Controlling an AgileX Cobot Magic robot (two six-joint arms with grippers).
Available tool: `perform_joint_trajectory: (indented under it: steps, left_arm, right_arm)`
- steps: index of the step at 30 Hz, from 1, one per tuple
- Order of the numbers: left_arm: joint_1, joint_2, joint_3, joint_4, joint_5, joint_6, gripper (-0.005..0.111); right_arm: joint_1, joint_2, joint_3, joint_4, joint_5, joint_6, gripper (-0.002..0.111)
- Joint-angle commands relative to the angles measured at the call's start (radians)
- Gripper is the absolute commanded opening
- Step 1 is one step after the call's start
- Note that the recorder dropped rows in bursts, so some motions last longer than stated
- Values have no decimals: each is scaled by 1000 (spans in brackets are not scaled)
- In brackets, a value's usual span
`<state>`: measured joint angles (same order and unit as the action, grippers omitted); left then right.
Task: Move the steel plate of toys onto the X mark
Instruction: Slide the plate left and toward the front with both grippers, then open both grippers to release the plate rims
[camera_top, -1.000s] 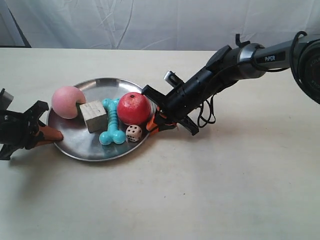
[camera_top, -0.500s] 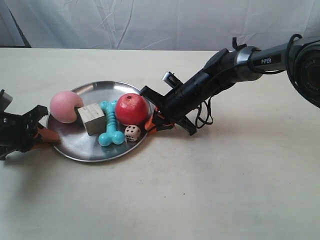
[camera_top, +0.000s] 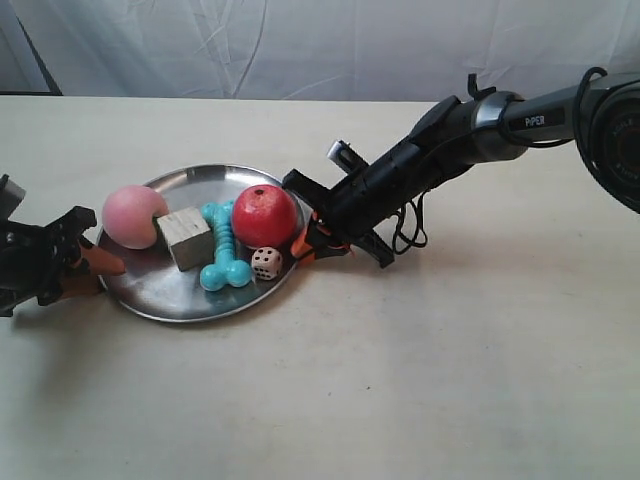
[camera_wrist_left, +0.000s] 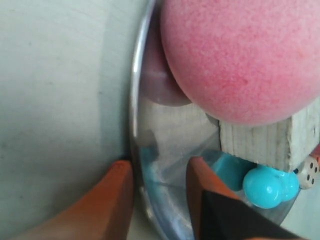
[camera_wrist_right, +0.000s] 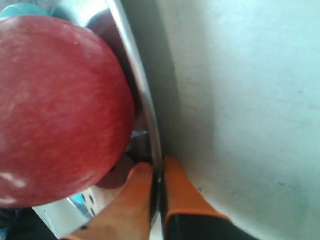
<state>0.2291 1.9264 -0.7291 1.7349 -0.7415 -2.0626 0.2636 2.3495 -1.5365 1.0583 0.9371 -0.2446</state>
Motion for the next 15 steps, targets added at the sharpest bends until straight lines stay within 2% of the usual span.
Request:
perform_joint_trajectory:
  steps: [1,3,6,15]
  left_arm:
    - [2,-1,2,10,18,3,36]
    - [2,-1,2,10,5,1,36]
    - [2,-1,2,10,-22,1,36]
    - [29,-5,2,10,-100,1,28]
  right_arm:
    - [-5,-13,-7,-8,10,-31,16]
    - [-5,-13,-7,-8,17,-31,31]
    - [-8,-13,-7,-8,21,-31,45]
    - [-47,-26,-7,-56,69,-31,46]
